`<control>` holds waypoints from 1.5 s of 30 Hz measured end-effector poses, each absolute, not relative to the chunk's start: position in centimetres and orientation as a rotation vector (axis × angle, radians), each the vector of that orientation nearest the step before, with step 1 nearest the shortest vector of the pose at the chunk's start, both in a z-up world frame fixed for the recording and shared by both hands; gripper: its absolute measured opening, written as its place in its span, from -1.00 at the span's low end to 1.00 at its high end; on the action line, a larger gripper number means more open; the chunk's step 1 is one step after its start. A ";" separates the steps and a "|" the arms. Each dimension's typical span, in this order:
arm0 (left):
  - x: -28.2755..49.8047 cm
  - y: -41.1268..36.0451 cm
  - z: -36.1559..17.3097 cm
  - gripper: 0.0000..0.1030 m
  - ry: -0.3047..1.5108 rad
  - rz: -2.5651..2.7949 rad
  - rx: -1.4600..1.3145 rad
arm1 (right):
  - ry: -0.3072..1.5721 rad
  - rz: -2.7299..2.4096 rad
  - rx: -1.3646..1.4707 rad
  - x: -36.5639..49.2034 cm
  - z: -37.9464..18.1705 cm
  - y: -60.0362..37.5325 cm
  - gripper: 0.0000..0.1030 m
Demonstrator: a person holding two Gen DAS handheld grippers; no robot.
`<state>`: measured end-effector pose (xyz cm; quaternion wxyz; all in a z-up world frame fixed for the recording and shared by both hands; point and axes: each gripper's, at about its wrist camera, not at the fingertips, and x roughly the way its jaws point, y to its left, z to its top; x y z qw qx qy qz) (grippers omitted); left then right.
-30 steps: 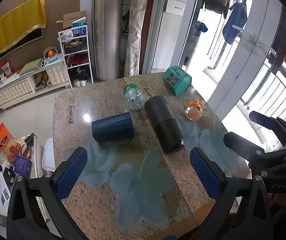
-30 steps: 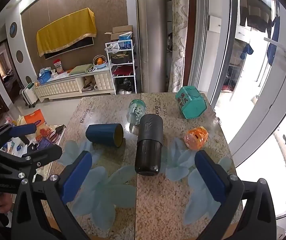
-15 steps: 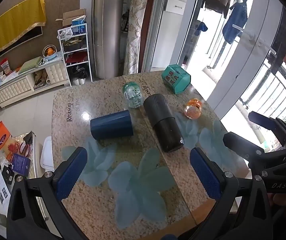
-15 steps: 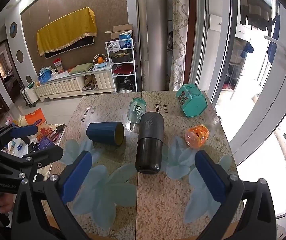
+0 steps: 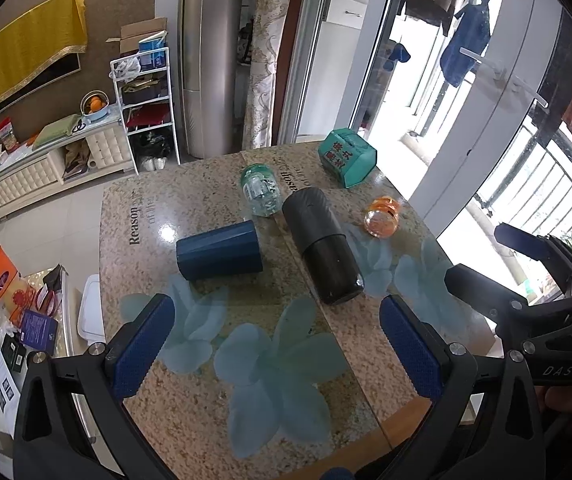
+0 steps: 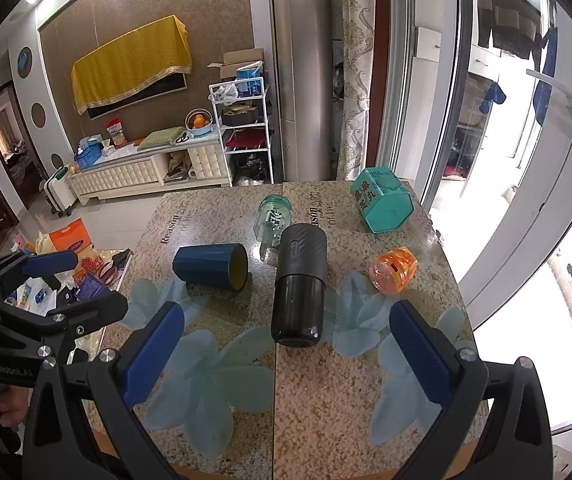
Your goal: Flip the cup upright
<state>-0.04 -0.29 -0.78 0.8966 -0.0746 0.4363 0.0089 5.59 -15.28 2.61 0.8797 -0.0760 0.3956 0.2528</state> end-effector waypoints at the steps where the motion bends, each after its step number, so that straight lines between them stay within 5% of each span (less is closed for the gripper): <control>1: -0.1 -0.2 -0.7 1.00 0.904 0.016 -0.154 | 0.824 0.526 -0.157 5.5 2.6 -15.3 1.00; 22: 1.7 0.6 -1.9 1.00 0.965 -0.070 -0.060 | 0.897 0.524 -0.168 4.5 1.5 -15.8 1.00; 45: 12.3 0.1 -6.6 1.00 0.996 -0.432 0.536 | 1.122 0.518 -0.128 11.1 -2.2 -20.2 1.00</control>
